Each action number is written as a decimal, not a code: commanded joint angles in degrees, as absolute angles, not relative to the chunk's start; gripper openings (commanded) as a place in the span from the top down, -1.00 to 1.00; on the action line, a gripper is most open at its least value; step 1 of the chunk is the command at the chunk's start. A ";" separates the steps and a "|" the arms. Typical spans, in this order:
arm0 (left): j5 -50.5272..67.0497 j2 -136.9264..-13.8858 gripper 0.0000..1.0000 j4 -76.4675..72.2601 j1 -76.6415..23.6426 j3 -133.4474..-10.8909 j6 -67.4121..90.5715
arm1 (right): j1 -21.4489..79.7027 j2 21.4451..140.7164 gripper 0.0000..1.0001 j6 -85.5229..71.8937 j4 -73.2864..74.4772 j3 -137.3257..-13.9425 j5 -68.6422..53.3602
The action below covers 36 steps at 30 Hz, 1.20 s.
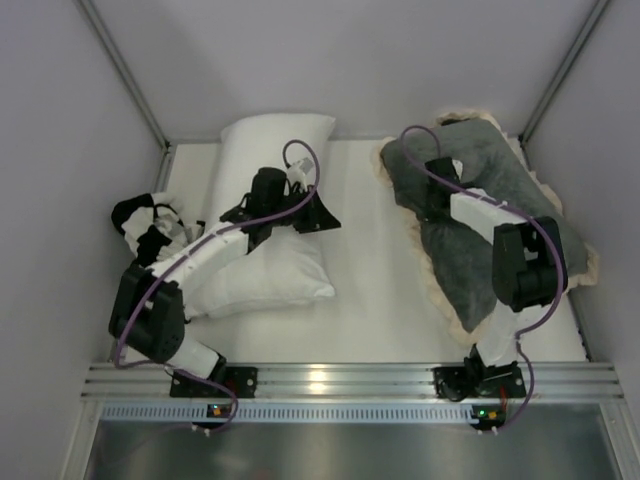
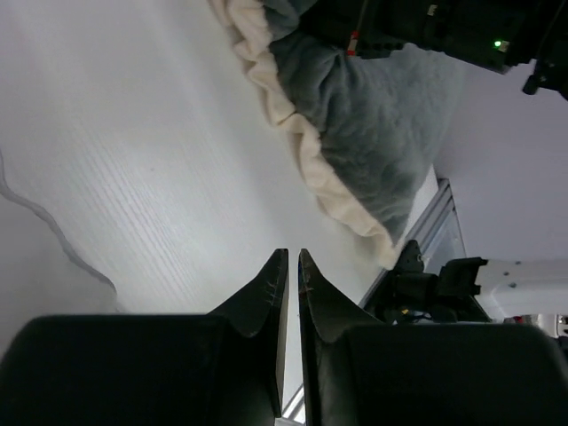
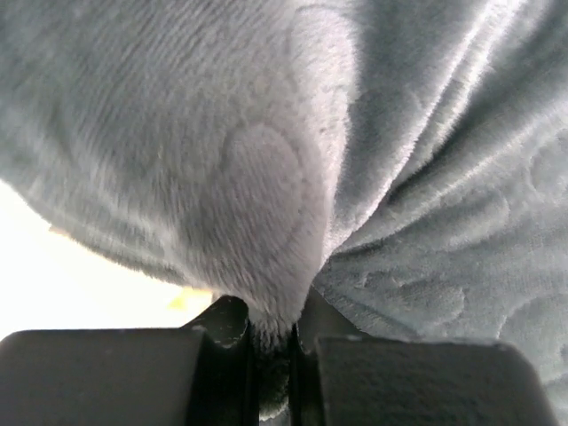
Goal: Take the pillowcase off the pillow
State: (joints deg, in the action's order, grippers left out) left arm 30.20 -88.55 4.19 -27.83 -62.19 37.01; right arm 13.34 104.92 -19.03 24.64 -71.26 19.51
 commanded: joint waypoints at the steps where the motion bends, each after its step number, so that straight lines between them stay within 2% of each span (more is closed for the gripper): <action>1: 33.39 -80.96 0.75 0.53 -27.51 -59.60 37.70 | 14.77 97.50 1.00 -21.09 18.83 -69.97 -4.60; 3: 34.28 -77.37 0.74 0.53 -27.51 -59.06 37.88 | 14.94 94.85 1.00 -24.68 16.80 -70.14 -17.93; 8: 34.72 -71.20 0.69 0.96 -27.42 -59.59 37.97 | 15.29 87.11 1.00 -37.32 8.02 -72.07 -37.23; 12: 33.84 -67.86 0.68 3.51 -27.42 -59.94 37.62 | 13.72 81.57 1.00 -47.53 -0.31 -71.28 -43.75; 16: 33.49 -65.83 0.67 4.22 -27.42 -59.50 37.88 | 6.98 77.79 1.00 -59.48 -12.30 -64.71 -48.42; 20: 33.57 -64.86 0.67 4.31 -27.42 -58.71 38.58 | -2.52 80.93 1.00 -71.85 -25.01 -53.46 -55.17; 22: 33.58 -64.51 0.67 4.31 -27.42 -58.10 38.76 | -8.22 84.53 1.00 -72.25 -26.89 -47.39 -56.42; 24: 34.01 -64.69 0.66 4.13 -27.51 -57.83 39.37 | -11.67 86.13 0.56 -66.91 -24.71 -43.09 -56.43; 26: 34.71 -65.30 0.66 3.78 -27.51 -57.48 39.64 | -14.93 86.66 0.14 -55.77 -14.63 -42.19 -53.37; 28: 35.15 -66.44 0.67 3.69 -27.60 -57.57 39.64 | -16.86 85.09 0.10 -46.03 -3.41 -42.45 -48.98; 30: 35.60 -67.32 0.68 3.69 -27.86 -57.92 39.55 | -18.45 83.59 0.09 -42.55 0.95 -43.06 -42.38; 32: 35.60 -68.46 0.68 3.17 -28.65 -58.10 39.46 | -20.12 81.57 -0.03 -38.42 7.27 -44.64 -37.39; 36: 34.89 -71.01 0.67 2.11 -30.67 -58.27 39.38 | -20.21 79.73 -0.40 -31.12 18.79 -53.76 -28.76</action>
